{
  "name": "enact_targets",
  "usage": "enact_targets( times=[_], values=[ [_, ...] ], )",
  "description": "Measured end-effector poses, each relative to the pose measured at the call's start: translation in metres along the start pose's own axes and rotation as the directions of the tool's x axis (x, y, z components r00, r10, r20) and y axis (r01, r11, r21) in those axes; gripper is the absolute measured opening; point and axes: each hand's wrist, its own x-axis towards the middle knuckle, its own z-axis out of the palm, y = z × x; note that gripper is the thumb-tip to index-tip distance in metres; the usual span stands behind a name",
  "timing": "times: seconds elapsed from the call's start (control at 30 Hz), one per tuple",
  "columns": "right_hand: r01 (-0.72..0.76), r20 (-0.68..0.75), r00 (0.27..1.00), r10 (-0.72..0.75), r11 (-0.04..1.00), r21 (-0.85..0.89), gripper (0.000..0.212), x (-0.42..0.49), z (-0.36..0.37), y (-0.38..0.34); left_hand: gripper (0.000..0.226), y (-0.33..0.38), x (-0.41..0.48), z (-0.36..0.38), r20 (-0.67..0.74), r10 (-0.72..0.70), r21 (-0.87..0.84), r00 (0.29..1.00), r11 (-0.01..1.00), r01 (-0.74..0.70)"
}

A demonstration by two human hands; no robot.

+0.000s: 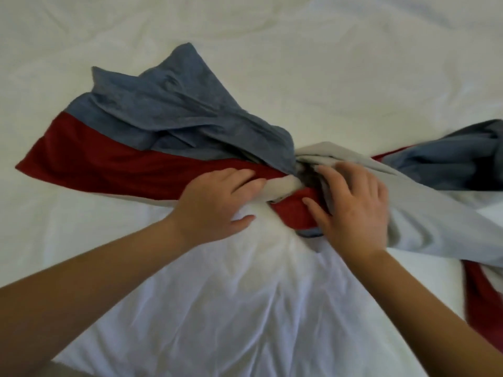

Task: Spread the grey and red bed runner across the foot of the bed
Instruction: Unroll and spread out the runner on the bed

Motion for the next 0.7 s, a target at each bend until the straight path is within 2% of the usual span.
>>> enact_targets(
  times=[0.13, 0.23, 0.33, 0.57, 0.7],
  values=[
    [-0.056, 0.023, 0.998, 0.056, 0.998, 0.003, 0.035, 0.008, -0.007, 0.042, 0.030, 0.041, 0.053, 0.009, 0.061, -0.045, 0.105, 0.997, 0.994, 0.038],
    [-0.019, 0.052, 0.998, 0.020, 1.000, -0.012, 0.025, 0.023, -0.012, 0.061, 0.024, 0.044, 0.064, 0.005, 0.071, 0.079, 0.217, 0.994, 0.972, -0.093],
    [0.016, 0.060, 0.998, -0.012, 0.998, -0.056, 0.026, 0.041, -0.020, 0.083, 0.021, 0.038, 0.062, -0.001, 0.068, 0.203, 0.230, 0.977, 0.949, -0.214],
    [0.069, 0.015, 0.998, -0.068, 0.993, -0.098, 0.024, 0.076, -0.039, 0.137, 0.018, 0.041, 0.058, -0.007, 0.013, 0.260, 0.233, 0.965, 0.938, -0.256],
    [-0.075, -0.002, 0.997, 0.075, 0.990, -0.117, 0.027, 0.085, -0.038, 0.153, 0.018, 0.037, 0.051, -0.009, -0.007, 0.241, 0.209, 0.971, 0.949, -0.234]
  ],
)
